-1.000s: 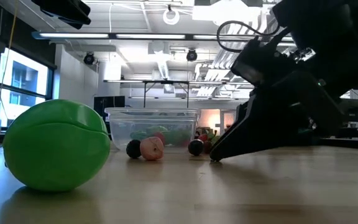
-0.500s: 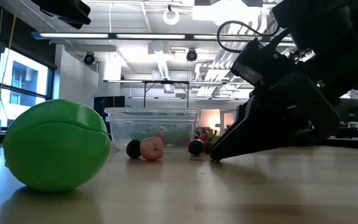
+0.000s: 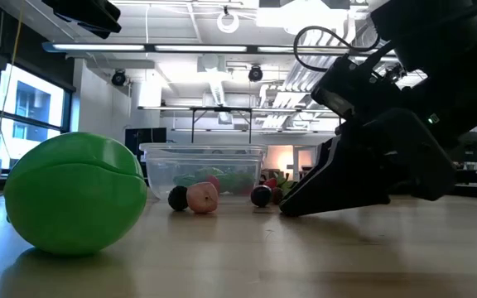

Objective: Pick and placing Produce into tupperware
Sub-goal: Put the blueberry into the transparent container

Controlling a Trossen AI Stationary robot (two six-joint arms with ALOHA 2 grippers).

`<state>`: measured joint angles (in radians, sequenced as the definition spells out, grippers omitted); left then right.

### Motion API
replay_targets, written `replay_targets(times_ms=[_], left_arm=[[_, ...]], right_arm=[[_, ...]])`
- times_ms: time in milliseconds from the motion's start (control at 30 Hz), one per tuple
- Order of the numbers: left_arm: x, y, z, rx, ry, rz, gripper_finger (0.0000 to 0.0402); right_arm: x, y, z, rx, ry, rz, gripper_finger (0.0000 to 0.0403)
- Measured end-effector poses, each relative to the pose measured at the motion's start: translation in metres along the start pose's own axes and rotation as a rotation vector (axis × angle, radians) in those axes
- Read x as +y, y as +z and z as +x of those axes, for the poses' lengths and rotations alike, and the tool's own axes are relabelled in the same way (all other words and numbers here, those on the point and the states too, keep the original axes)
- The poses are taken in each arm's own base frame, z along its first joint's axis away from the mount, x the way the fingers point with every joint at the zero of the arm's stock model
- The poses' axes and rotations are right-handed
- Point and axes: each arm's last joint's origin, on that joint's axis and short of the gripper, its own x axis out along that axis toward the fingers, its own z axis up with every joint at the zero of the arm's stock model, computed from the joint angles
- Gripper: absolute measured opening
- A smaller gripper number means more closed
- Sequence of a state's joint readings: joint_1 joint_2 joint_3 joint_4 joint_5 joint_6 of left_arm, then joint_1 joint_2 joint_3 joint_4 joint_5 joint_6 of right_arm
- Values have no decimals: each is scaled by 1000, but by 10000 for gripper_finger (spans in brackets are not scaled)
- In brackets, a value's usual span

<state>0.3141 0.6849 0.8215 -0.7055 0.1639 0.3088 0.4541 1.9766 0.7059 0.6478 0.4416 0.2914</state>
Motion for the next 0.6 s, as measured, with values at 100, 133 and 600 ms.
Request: replay_targets(times_ms=[100, 133, 600], left_arm=[[0, 0, 0, 0, 0, 0, 19], [0, 0, 0, 0, 0, 0, 19], [0, 0, 0, 0, -1, 0, 19]], right_arm=[[0, 0, 0, 2, 0, 6, 138], [0, 0, 0, 2, 0, 6, 136], [1, 0, 0, 9, 21, 30, 83]])
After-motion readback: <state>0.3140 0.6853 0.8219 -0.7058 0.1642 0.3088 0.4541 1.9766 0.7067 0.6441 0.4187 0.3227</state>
